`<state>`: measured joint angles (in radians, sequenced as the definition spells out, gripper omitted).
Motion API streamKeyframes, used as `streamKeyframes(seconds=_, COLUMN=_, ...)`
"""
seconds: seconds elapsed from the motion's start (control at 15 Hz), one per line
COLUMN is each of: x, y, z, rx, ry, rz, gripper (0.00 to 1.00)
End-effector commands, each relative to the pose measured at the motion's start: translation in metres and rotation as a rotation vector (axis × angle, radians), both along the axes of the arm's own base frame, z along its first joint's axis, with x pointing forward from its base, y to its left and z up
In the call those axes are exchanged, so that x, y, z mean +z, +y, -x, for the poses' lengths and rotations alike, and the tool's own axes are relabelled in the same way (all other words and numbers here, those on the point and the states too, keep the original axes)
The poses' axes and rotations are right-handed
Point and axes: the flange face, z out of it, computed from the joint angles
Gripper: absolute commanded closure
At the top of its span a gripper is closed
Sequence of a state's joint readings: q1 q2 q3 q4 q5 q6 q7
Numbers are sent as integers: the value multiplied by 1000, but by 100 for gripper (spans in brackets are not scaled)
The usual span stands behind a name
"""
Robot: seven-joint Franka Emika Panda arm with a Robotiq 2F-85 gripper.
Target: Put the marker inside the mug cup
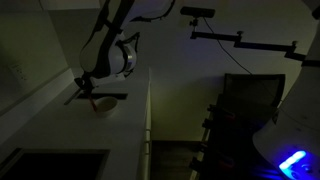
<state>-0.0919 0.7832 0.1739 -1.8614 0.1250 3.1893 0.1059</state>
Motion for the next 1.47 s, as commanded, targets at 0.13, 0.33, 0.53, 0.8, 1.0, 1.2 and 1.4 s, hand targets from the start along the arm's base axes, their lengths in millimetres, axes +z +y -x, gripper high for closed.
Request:
streamKeyframes(seconds=0.13, x=17, y=-39, z=27, rx=-192, ry=-106, rz=36, gripper=96)
streamKeyframes(seconds=0.33, x=9, y=-48, z=29, rx=-249, ry=-94, rz=81, gripper=96)
streamKeyframes(seconds=0.53, x=4, y=-38, z=25, rx=-260, ry=-76, rz=95, gripper=96)
streamKeyframes(seconds=0.8, x=-3, y=-23, z=24, rx=-268, ry=-50, rz=111, gripper=96)
streamKeyframes(seconds=1.0, x=-12, y=-21, z=24, rx=-287, ry=-30, rz=121, gripper=96)
streamKeyframes(seconds=1.2, x=-18, y=-22, z=21, rx=-299, ry=-23, rz=121, gripper=96)
streamKeyframes(seconds=1.4, x=-22, y=-21, z=17, rx=-304, ry=-14, rz=114, gripper=96)
